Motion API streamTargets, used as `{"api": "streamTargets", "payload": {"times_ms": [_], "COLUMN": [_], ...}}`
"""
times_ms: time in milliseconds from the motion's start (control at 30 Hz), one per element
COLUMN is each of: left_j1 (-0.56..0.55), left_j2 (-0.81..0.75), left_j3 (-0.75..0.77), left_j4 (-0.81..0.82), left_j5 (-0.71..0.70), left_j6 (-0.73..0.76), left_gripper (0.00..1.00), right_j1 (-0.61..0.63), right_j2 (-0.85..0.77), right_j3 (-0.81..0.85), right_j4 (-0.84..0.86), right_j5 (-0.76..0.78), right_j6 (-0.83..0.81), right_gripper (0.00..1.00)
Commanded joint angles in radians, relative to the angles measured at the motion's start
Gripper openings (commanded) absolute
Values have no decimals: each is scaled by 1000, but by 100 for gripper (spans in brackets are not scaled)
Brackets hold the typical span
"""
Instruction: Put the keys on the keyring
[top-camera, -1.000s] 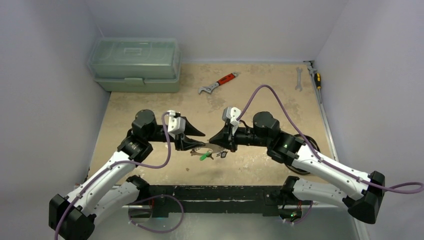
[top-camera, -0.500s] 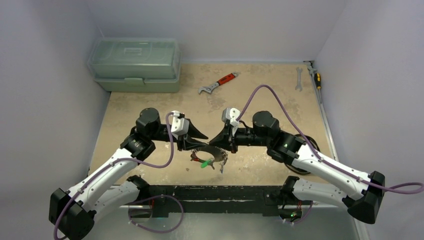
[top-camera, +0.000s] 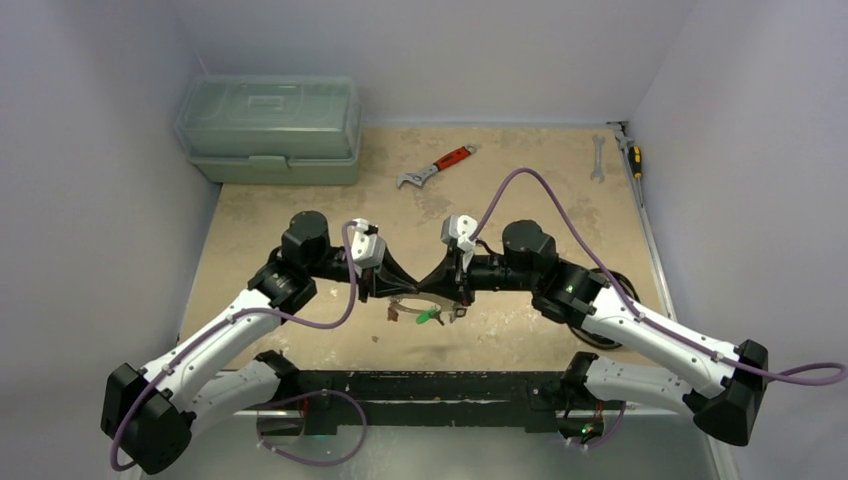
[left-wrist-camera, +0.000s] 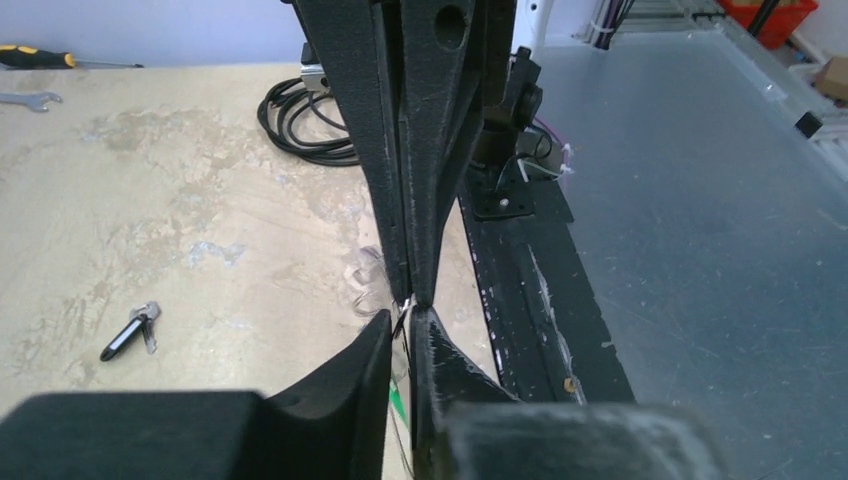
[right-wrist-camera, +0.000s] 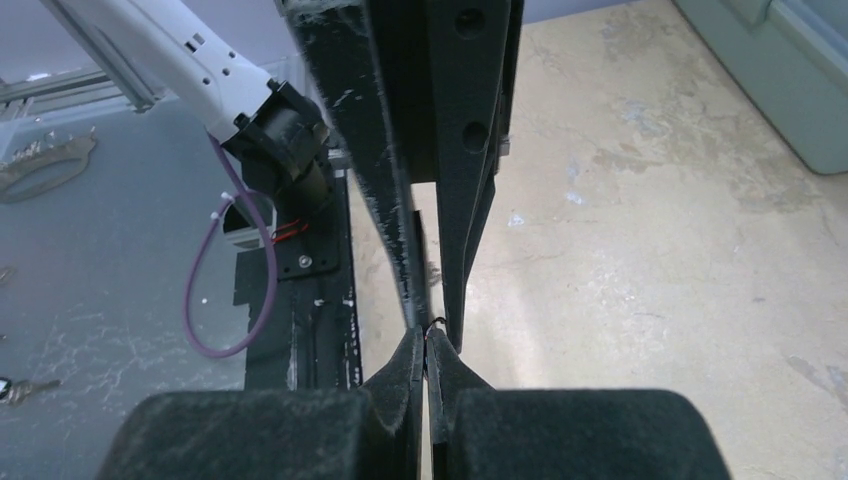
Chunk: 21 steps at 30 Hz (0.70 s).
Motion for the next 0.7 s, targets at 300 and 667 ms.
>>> {"api": "streamTargets", "payload": {"times_ms": [300,667], "left_j1": [-13,-13], "left_j2": [-53,-89], "left_j3": [-53,-114], "left_j4": [183,403], "left_j5": [-25,-63], "left_j6": [-54,-215], "left_gripper": [0,0], "right_j1": [-1,-1], "right_j2": [-20,-124], "right_j3": [57,1], "right_j4": [91,97], "right_j5": [5,133], "right_j6": [-19,-43], "right_gripper": [3,51]}}
